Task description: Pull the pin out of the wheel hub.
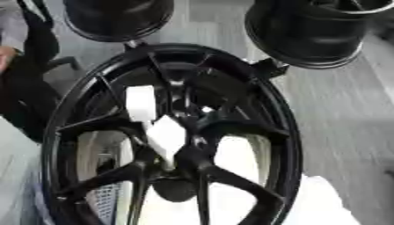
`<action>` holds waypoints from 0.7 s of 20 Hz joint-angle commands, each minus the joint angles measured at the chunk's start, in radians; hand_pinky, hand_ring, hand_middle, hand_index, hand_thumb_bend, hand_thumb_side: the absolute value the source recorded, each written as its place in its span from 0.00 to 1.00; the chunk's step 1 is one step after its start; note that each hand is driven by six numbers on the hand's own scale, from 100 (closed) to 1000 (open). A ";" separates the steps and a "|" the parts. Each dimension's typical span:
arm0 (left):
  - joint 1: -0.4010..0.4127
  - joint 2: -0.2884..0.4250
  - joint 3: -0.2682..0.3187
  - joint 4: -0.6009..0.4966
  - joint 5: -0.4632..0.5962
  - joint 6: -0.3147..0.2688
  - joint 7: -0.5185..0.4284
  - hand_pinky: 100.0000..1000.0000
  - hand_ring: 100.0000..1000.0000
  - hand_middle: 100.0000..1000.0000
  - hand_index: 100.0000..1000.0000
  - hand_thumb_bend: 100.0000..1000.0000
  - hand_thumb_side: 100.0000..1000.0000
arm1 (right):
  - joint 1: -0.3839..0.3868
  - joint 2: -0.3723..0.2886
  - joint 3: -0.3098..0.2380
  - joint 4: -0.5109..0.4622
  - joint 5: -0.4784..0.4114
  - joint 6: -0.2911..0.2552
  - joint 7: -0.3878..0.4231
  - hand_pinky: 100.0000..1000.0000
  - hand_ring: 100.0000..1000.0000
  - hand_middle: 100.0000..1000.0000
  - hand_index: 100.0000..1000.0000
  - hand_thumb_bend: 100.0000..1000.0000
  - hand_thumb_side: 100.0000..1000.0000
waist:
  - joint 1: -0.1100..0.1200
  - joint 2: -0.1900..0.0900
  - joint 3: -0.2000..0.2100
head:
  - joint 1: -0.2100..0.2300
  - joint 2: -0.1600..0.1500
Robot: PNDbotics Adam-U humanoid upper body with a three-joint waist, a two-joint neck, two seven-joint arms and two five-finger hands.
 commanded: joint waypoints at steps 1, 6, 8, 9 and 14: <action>-0.031 0.102 -0.017 -0.016 -0.064 0.010 -0.024 0.77 0.65 0.42 0.84 0.00 0.51 | 0.001 -0.012 -0.003 -0.018 0.014 -0.001 0.003 0.74 0.56 0.49 0.67 0.00 0.51 | 0.004 -0.011 -0.003 | -0.012 -0.018; -0.075 0.288 -0.071 -0.016 -0.123 0.027 -0.066 0.78 0.65 0.43 0.83 0.00 0.48 | 0.005 -0.013 0.000 -0.018 0.017 0.003 0.006 0.74 0.56 0.49 0.67 0.00 0.51 | 0.013 -0.006 -0.005 | -0.028 -0.028; -0.091 0.363 -0.089 -0.016 -0.131 0.039 -0.087 0.78 0.66 0.43 0.83 0.00 0.45 | 0.007 -0.014 0.000 -0.018 0.019 0.004 0.007 0.74 0.56 0.49 0.67 0.00 0.51 | 0.018 -0.004 -0.005 | -0.034 -0.029; -0.101 0.403 -0.099 -0.012 -0.133 0.047 -0.100 0.79 0.66 0.43 0.83 0.00 0.43 | 0.007 -0.016 0.001 -0.018 0.019 0.006 0.008 0.74 0.56 0.49 0.67 0.00 0.51 | 0.020 -0.003 -0.004 | -0.037 -0.029; -0.147 0.572 -0.149 0.029 -0.134 0.056 -0.180 0.79 0.68 0.45 0.83 0.00 0.32 | 0.010 -0.022 0.004 -0.018 0.023 0.010 0.013 0.74 0.56 0.49 0.67 0.00 0.51 | 0.027 -0.001 -0.002 | -0.050 -0.031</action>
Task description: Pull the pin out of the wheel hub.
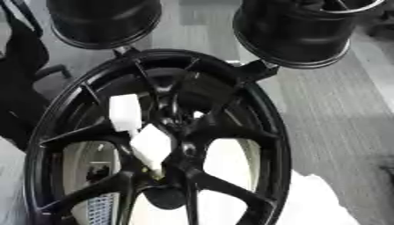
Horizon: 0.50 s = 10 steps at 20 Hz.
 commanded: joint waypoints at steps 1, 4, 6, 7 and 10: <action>-0.037 0.129 -0.022 0.016 -0.004 -0.003 -0.054 0.80 0.68 0.46 0.83 0.00 0.30 | 0.001 -0.023 -0.001 -0.018 0.009 0.001 0.005 0.74 0.56 0.49 0.67 0.00 0.51 | 0.003 -0.013 0.002 | -0.010 -0.015; -0.074 0.186 -0.058 0.026 -0.012 -0.021 -0.132 0.80 0.70 0.49 0.83 0.00 0.25 | 0.004 -0.027 0.002 -0.018 0.011 0.003 0.009 0.74 0.56 0.49 0.67 0.00 0.51 | 0.006 -0.012 0.003 | -0.014 -0.015; -0.099 0.211 -0.082 0.025 -0.016 -0.045 -0.200 0.80 0.71 0.52 0.83 0.00 0.22 | 0.006 -0.031 0.004 -0.018 0.013 0.004 0.011 0.74 0.55 0.49 0.67 0.00 0.51 | 0.008 -0.011 0.005 | -0.017 -0.016; -0.110 0.220 -0.094 0.022 -0.012 -0.058 -0.234 0.81 0.71 0.52 0.83 0.00 0.21 | 0.007 -0.032 0.005 -0.018 0.014 0.005 0.012 0.74 0.55 0.49 0.67 0.00 0.51 | 0.009 -0.010 0.007 | -0.018 -0.016; -0.130 0.246 -0.128 0.010 0.015 -0.085 -0.322 0.81 0.72 0.55 0.84 0.00 0.20 | 0.009 -0.037 0.007 -0.018 0.017 0.006 0.014 0.74 0.55 0.49 0.67 0.00 0.51 | 0.014 -0.008 0.011 | -0.026 -0.020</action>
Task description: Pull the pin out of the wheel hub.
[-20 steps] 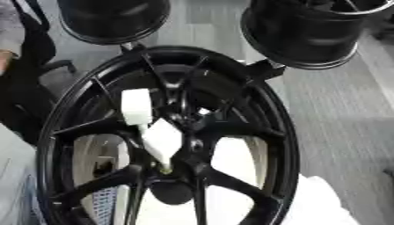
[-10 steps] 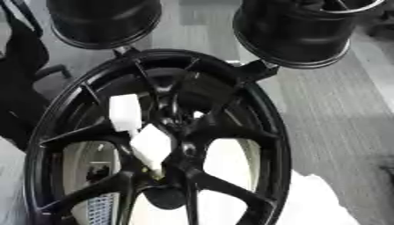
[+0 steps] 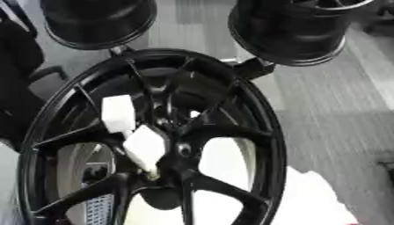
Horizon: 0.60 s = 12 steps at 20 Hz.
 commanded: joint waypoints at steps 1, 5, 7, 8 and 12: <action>-0.018 0.073 -0.024 -0.023 0.021 -0.021 -0.082 0.81 0.72 0.56 0.84 0.00 0.22 | 0.001 -0.034 0.001 -0.018 0.009 -0.001 0.004 0.74 0.55 0.49 0.67 0.00 0.51 | 0.004 -0.012 0.003 | -0.012 -0.019; -0.002 0.118 -0.058 -0.056 0.021 -0.007 -0.108 0.81 0.73 0.58 0.83 0.00 0.23 | 0.001 -0.040 0.002 -0.018 0.013 0.000 0.004 0.74 0.55 0.49 0.67 0.00 0.51 | 0.014 -0.006 0.005 | -0.023 -0.027; -0.004 0.130 -0.079 -0.059 0.017 0.003 -0.090 0.81 0.73 0.58 0.83 0.00 0.25 | -0.002 -0.041 0.005 -0.018 0.013 0.001 0.007 0.74 0.55 0.49 0.67 0.00 0.51 | 0.018 -0.002 0.005 | -0.022 -0.031; -0.006 0.134 -0.090 -0.059 0.012 0.005 -0.081 0.81 0.73 0.58 0.83 0.00 0.25 | -0.004 -0.042 0.007 -0.018 0.013 0.001 0.008 0.74 0.55 0.49 0.67 0.00 0.51 | 0.019 -0.001 0.005 | -0.022 -0.034; -0.012 0.149 -0.132 -0.059 -0.007 0.000 -0.068 0.81 0.74 0.60 0.84 0.00 0.29 | -0.009 -0.045 0.011 -0.018 0.013 0.003 0.014 0.74 0.55 0.49 0.67 0.00 0.51 | 0.024 0.004 0.004 | -0.021 -0.037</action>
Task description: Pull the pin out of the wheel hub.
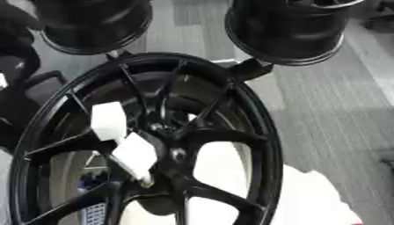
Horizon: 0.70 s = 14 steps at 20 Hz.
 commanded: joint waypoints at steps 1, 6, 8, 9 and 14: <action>-0.019 0.049 -0.019 -0.010 -0.015 -0.007 0.007 0.81 0.74 0.60 0.83 0.00 0.29 | -0.008 -0.030 0.000 -0.018 0.005 -0.001 0.006 0.74 0.55 0.49 0.67 0.00 0.51 | 0.002 -0.014 -0.001 | -0.002 -0.013; -0.053 0.041 -0.064 -0.010 -0.032 -0.009 0.010 0.81 0.74 0.61 0.84 0.00 0.30 | -0.010 -0.032 0.002 -0.018 0.003 0.001 0.009 0.74 0.55 0.49 0.67 0.00 0.51 | 0.006 -0.015 -0.004 | 0.004 -0.015; -0.073 0.032 -0.082 -0.010 -0.038 0.003 0.013 0.81 0.74 0.61 0.84 0.00 0.30 | -0.010 -0.032 0.003 -0.018 0.002 0.002 0.010 0.74 0.55 0.49 0.67 0.00 0.51 | 0.007 -0.016 -0.004 | 0.007 -0.017; -0.084 0.027 -0.092 -0.010 -0.041 0.011 0.012 0.81 0.75 0.63 0.85 0.00 0.32 | -0.010 -0.032 0.003 -0.018 0.001 0.003 0.011 0.74 0.55 0.49 0.67 0.00 0.51 | 0.008 -0.017 -0.004 | 0.008 -0.017; -0.152 -0.015 -0.155 -0.010 -0.059 0.049 -0.055 0.84 0.78 0.67 0.88 0.00 0.37 | -0.011 -0.032 0.004 -0.018 -0.002 0.005 0.012 0.74 0.55 0.49 0.67 0.00 0.51 | 0.011 -0.022 -0.005 | 0.012 -0.015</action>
